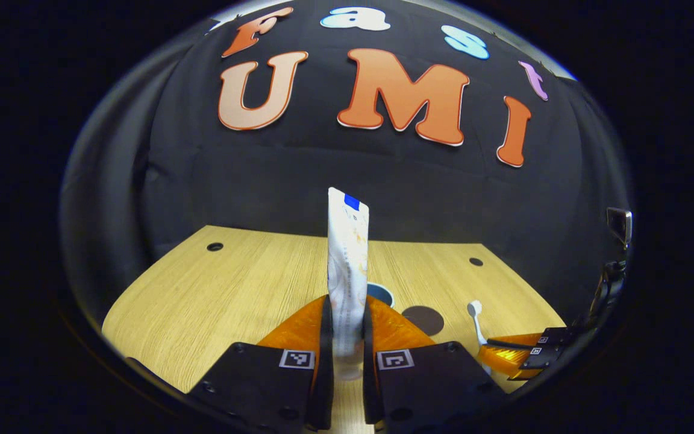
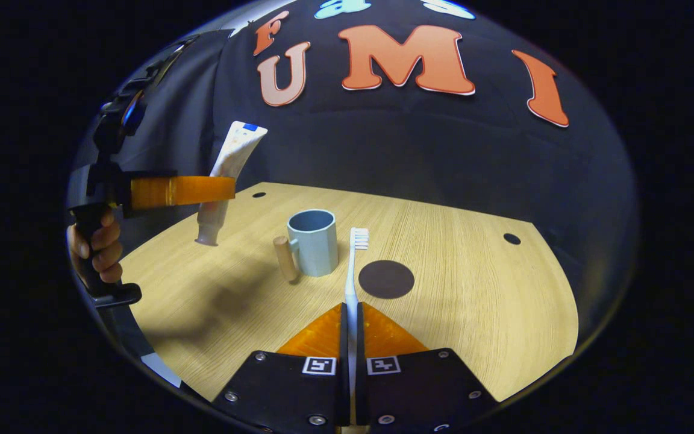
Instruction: Put the toothbrush and toothpaste on the desktop into the cup, then pick up the cup and place it on the coaster on the desktop.
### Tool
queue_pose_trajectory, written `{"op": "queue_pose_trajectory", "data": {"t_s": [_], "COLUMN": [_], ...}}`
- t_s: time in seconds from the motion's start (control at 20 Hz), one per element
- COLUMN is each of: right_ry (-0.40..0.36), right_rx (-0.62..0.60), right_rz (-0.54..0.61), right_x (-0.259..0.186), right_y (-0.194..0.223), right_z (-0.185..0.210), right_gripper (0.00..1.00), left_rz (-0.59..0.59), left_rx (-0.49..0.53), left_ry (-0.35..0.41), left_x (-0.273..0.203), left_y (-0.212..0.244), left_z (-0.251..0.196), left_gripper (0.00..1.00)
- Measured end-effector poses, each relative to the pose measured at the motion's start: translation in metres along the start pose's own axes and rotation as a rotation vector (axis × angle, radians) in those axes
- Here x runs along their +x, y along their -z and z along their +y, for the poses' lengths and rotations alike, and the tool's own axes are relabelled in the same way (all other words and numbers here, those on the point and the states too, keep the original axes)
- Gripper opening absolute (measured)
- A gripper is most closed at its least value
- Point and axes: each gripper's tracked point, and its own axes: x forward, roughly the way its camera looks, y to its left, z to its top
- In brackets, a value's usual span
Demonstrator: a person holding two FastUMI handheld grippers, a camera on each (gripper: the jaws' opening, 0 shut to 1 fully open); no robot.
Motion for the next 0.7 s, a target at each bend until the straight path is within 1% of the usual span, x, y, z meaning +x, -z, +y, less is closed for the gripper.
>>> {"op": "queue_pose_trajectory", "data": {"t_s": [0.1, 0.25, 0.3, 0.35, 0.55, 0.7], "right_ry": [0.008, 0.02, 0.012, 0.013, 0.03, 0.042], "right_rx": [-0.01, -0.024, -0.012, 0.001, 0.019, 0.017], "right_rz": [-0.044, -0.11, -0.122, -0.131, -0.198, -0.23], "right_x": [-0.001, 0.0, -0.001, -0.001, -0.005, -0.008], "right_y": [-0.008, -0.028, -0.031, -0.033, -0.051, -0.057], "right_z": [-0.002, -0.011, -0.012, -0.014, -0.028, -0.035], "right_gripper": [0.05, 0.05, 0.04, 0.04, 0.04, 0.04], "left_rz": [-0.051, -0.108, -0.127, -0.14, -0.204, -0.226], "left_rx": [0.003, -0.019, -0.024, -0.022, -0.038, -0.05], "left_ry": [0.018, 0.054, 0.068, 0.08, 0.119, 0.122], "left_x": [0.012, 0.026, 0.032, 0.037, 0.059, 0.078], "left_y": [-0.015, -0.029, -0.035, -0.035, -0.048, -0.048], "left_z": [-0.006, -0.015, -0.02, -0.025, -0.038, -0.041], "left_gripper": [0.24, 0.24, 0.22, 0.24, 0.24, 0.23]}}
